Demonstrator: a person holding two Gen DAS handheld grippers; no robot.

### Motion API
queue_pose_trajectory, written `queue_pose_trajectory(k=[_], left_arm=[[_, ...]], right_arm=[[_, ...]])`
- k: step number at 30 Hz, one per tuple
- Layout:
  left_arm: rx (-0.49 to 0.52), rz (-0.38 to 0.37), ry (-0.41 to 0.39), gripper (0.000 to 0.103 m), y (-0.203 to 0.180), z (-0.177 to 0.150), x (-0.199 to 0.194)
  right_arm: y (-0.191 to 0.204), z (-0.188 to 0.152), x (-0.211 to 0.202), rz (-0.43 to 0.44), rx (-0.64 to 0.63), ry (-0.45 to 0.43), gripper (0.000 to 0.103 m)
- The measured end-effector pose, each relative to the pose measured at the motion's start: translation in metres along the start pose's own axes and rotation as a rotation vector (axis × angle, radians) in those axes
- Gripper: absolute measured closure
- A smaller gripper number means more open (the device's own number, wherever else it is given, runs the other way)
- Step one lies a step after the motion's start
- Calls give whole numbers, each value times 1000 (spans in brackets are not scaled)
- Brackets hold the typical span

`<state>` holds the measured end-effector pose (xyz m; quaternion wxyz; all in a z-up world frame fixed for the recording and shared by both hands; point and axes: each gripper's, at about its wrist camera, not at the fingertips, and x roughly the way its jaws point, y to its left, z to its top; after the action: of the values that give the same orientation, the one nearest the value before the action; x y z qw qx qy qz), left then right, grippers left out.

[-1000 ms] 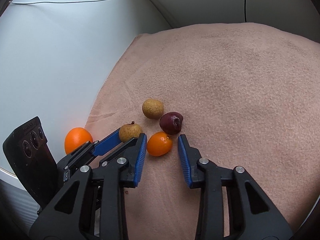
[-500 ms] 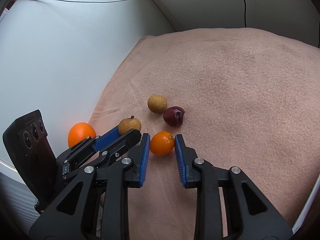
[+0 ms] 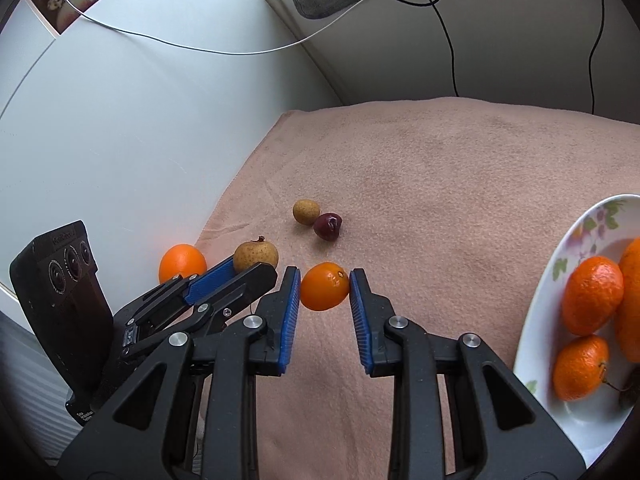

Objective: Organize fruits
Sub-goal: 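Carry the longan with the left gripper while the right gripper carries the kumquat over the plate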

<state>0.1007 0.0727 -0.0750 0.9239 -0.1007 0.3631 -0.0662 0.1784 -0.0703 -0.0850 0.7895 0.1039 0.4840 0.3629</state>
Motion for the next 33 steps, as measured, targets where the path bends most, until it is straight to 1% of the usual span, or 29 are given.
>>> queue_pose_trajectory(k=[6, 10, 13, 18, 23, 28, 33], left_arm=[[28, -41, -14, 78, -26, 0, -4], [46, -76, -8, 78, -44, -3, -1], [59, -104, 3, 78, -58, -5, 4], [91, -142, 20, 78, -82, -5, 14], [109, -178, 35, 78, -102, -5, 22], [128, -205, 54, 78, -118, -9, 27], [149, -224, 64, 78, -129, -13, 27]], right_arm=[[-3, -11, -38, -45, -27, -54, 77], [-11, -22, -63, -96, -46, -90, 77], [-20, -30, -80, -145, -56, -114, 77], [-42, -39, -107, -203, -35, -137, 77], [-63, -47, -121, -241, -2, -147, 77], [-75, -53, -126, -271, 18, -146, 77], [-83, -57, -129, -284, 37, -145, 77]])
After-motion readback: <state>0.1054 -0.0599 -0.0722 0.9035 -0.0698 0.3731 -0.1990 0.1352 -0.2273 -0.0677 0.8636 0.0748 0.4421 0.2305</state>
